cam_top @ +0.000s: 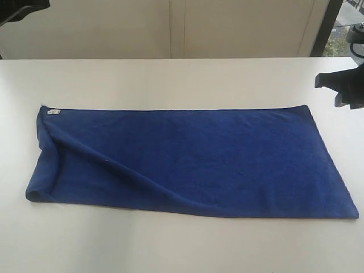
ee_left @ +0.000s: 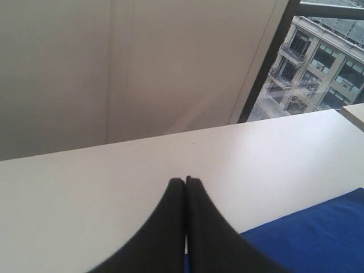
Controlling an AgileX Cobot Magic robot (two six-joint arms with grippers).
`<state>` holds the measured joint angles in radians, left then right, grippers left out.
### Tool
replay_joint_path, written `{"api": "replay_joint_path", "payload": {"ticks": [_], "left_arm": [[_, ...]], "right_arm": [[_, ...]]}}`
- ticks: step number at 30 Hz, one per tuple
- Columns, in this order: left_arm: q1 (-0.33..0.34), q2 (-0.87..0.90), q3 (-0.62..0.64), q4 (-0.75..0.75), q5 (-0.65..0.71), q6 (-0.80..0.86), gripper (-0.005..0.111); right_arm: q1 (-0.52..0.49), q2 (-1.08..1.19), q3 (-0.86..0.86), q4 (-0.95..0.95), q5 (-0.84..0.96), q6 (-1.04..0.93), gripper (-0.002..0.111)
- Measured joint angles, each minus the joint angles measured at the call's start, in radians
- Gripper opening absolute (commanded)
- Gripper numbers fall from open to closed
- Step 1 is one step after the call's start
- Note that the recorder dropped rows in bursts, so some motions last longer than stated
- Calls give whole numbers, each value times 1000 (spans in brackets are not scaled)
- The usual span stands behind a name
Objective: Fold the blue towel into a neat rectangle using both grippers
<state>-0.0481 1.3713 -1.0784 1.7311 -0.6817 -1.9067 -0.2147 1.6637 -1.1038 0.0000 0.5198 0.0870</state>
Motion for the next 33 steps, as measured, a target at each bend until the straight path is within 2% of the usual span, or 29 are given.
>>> {"api": "replay_joint_path", "payload": {"ticks": [5, 11, 14, 16, 22, 26, 29, 33], "left_arm": [[0, 0, 0, -12, 0, 29, 0], [0, 0, 0, -235, -25, -121, 0], [0, 0, 0, -351, -46, -116, 0], [-7, 0, 0, -437, -55, -24, 0], [-50, 0, 0, -714, -63, 441, 0], [-57, 7, 0, -899, -31, 620, 0], [-57, 13, 0, -1101, 56, 727, 0], [-57, 16, -2, -1370, 268, 937, 0]], "right_arm": [[0, 0, 0, 0, 0, 0, 27], [0, 0, 0, 5, 0, 0, 27], [0, 0, 0, 5, -2, 0, 27], [0, 0, 0, 5, -2, 0, 27], [0, 0, 0, 5, -2, 0, 27], [0, 0, 0, 5, -4, 0, 27], [0, 0, 0, 5, -4, 0, 27], [0, 0, 0, 5, -8, 0, 27]]}}
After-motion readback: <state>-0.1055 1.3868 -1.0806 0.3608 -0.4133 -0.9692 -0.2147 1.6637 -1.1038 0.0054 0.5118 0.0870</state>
